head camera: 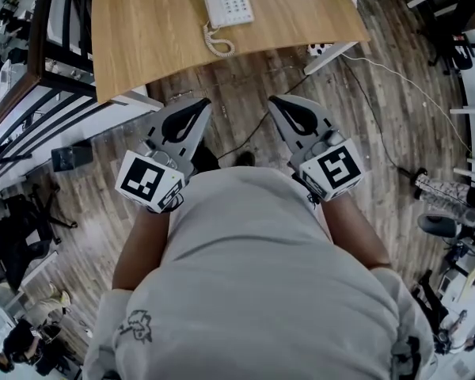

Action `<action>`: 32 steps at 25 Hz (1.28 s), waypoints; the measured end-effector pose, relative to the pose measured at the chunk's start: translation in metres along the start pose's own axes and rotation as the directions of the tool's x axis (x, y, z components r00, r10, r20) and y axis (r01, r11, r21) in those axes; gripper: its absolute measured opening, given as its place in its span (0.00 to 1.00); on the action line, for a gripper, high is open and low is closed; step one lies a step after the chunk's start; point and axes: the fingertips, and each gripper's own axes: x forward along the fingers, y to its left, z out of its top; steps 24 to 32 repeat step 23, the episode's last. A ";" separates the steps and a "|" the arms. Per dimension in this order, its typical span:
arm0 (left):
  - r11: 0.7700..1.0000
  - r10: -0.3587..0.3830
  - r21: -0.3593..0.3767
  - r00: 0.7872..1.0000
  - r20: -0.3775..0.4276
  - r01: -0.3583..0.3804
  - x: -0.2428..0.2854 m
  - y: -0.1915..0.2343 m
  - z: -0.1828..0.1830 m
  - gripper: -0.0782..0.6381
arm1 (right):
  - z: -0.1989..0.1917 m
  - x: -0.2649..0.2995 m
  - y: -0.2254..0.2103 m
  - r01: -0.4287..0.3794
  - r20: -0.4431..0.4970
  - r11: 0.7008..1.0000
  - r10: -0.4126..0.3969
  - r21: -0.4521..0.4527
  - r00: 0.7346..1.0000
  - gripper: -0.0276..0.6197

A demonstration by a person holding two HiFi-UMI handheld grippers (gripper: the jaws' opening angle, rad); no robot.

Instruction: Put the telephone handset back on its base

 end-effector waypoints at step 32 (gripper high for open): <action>1.000 0.029 -0.002 1.000 -0.003 -0.029 -0.012 -0.037 -0.009 0.12 | -0.005 -0.035 0.014 -0.020 0.019 1.000 0.020 0.004 1.000 0.05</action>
